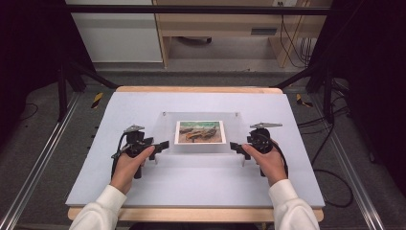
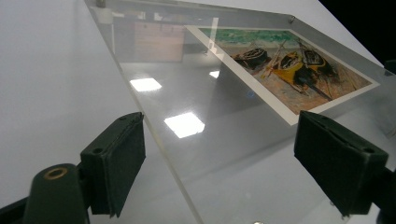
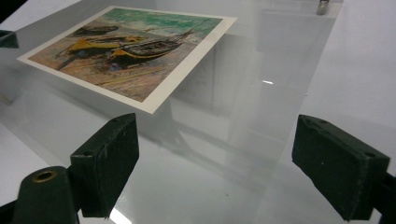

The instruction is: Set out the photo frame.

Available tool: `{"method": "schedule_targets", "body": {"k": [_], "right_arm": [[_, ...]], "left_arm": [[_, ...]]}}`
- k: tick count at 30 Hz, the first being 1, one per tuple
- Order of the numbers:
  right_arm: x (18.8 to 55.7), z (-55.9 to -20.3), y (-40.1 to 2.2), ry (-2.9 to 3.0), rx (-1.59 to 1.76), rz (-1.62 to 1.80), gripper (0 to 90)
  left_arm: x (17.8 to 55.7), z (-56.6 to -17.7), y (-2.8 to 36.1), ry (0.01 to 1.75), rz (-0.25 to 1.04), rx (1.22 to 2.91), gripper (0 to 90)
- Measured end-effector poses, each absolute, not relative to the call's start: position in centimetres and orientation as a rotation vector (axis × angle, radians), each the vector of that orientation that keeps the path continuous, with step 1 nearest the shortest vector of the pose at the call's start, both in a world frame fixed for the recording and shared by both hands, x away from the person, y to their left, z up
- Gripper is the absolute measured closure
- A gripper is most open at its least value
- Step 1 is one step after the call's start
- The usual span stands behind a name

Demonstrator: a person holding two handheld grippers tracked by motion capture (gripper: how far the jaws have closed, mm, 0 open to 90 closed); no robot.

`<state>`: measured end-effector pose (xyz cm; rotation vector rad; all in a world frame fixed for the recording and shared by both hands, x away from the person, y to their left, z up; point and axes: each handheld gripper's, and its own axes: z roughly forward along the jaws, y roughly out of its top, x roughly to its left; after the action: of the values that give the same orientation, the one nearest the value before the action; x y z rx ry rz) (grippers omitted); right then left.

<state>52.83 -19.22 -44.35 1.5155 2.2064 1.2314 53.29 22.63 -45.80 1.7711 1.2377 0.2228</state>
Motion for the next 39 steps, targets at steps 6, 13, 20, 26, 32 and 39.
{"method": "schedule_targets", "body": {"k": [6, 13, 20, 26, 32, 39], "right_arm": [[52.91, -44.41, -19.12, 2.209, 1.531, 1.235, 14.9], [52.75, -44.63, -19.42, 2.204, 1.594, 1.270, 14.5], [52.66, -45.06, -19.99, 2.208, 1.649, 1.334, 14.4], [52.65, -45.22, -19.90, 2.227, 1.670, 1.365, 14.7], [52.50, -45.13, -19.80, 2.220, 1.666, 1.344, 15.7], [52.25, -45.09, -19.87, 2.216, 1.652, 1.340, 16.1]], "left_arm": [[53.31, -46.09, 22.60, 1.240, 0.157, 1.753, 15.0], [53.28, -46.09, 22.62, 1.236, 0.155, 1.755, 14.9], [53.24, -46.06, 22.70, 1.228, 0.150, 1.760, 14.9], [53.17, -46.06, 22.73, 1.225, 0.148, 1.760, 15.0], [53.08, -45.98, 22.84, 1.221, 0.150, 1.765, 16.6], [52.67, -45.97, 22.81, 1.214, 0.160, 1.761, 18.5]]}}
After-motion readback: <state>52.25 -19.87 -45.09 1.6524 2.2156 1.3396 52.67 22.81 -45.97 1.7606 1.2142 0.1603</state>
